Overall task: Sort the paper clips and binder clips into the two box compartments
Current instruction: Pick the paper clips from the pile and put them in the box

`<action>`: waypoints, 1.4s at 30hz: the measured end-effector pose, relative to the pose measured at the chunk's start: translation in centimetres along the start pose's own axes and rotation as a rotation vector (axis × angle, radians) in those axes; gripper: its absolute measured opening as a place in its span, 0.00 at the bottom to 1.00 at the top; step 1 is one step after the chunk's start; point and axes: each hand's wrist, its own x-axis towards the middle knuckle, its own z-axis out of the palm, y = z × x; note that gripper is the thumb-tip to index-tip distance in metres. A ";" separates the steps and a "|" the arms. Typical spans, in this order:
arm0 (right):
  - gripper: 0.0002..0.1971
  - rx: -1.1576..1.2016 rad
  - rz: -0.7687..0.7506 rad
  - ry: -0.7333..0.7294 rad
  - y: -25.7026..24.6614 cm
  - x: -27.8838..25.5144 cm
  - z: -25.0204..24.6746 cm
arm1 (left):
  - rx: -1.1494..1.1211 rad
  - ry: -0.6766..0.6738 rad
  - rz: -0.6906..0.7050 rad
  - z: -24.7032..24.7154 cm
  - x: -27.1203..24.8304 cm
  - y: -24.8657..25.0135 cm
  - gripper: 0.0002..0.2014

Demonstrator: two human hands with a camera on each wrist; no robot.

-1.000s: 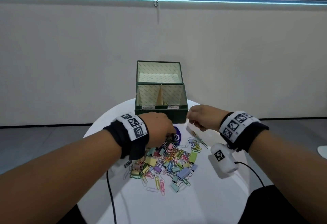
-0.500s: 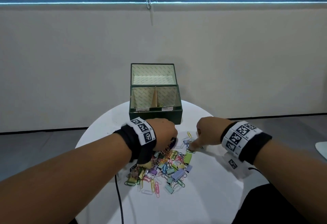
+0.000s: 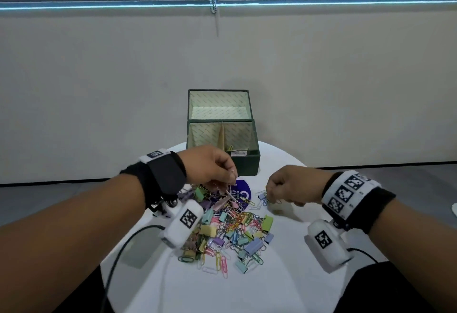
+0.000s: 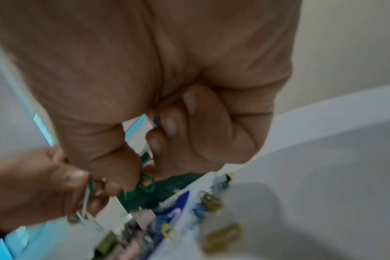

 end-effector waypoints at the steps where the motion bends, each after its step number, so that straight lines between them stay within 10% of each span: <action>1: 0.08 0.152 -0.008 0.004 -0.2 -0.1 -0.4 | -0.108 -0.029 -0.019 -0.4 -0.2 -0.1 0.02; 7: 0.10 0.721 -0.064 0.035 -1.9 0.8 -1.7 | -0.439 -0.034 -0.078 -1.4 -0.3 -0.4 0.02; 17: 0.09 0.328 -0.042 0.467 -6.6 5.8 -4.7 | -0.501 0.424 -0.050 -2.1 4.4 2.5 0.10; 25: 0.12 0.197 -0.113 0.396 -8.4 5.7 -6.0 | 0.244 0.535 0.100 -3.0 2.2 2.8 0.11; 30: 0.06 0.077 -0.250 0.443 -6.5 1.7 -4.8 | 0.791 0.267 0.247 -1.7 -2.6 1.1 0.10; 35: 0.10 -0.530 0.005 0.064 -2.9 -1.3 -0.9 | 0.976 -0.001 0.217 0.9 -2.9 -1.0 0.15; 42: 0.08 -0.467 -0.038 0.143 -0.5 -0.5 1.9 | 1.185 -0.150 0.222 5.7 0.7 0.7 0.21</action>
